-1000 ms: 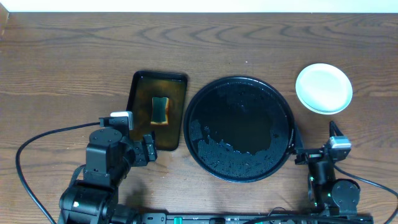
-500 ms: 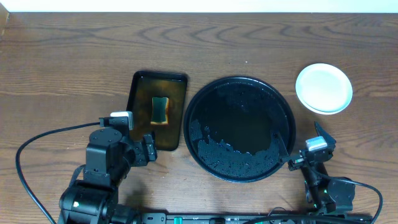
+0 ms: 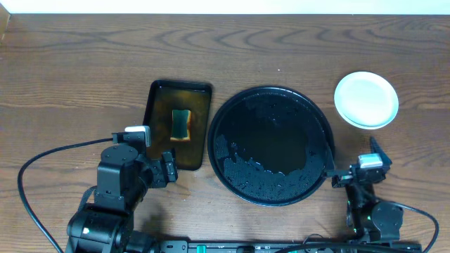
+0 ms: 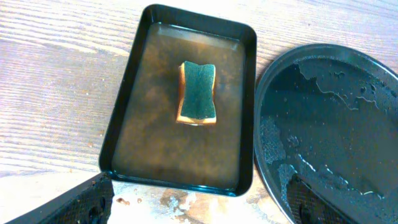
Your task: Clean dirty plates on tray and stack at the side
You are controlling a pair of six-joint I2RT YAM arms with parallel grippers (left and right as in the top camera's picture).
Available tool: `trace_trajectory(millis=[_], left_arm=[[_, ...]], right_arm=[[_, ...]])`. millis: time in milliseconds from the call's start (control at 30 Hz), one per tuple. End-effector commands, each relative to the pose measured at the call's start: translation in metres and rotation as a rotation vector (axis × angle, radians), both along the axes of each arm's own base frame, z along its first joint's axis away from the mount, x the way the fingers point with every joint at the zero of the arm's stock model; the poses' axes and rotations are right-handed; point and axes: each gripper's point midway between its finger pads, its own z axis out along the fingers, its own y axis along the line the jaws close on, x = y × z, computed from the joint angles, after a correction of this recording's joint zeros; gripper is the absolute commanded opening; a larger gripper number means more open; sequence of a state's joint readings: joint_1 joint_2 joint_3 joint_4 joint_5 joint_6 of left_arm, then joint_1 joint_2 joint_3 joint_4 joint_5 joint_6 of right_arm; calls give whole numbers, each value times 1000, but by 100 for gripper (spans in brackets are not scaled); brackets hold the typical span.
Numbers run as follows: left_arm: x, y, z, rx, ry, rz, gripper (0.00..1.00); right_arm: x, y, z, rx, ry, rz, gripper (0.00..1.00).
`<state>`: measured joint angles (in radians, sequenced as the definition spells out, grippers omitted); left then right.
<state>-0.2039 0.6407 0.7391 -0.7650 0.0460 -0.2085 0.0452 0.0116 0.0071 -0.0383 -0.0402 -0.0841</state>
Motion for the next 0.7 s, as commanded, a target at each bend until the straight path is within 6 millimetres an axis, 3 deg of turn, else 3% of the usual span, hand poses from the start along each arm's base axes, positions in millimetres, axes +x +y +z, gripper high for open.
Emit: trace_trajectory(millis=[0,667], left_arm=[[0,1,-2,8,5,2,89],[0,1,-2,8,5,2,89]], right_arm=[[0,-5,-9,21,37,-33,99],[0,-5,-8,-22,31,-30,99]])
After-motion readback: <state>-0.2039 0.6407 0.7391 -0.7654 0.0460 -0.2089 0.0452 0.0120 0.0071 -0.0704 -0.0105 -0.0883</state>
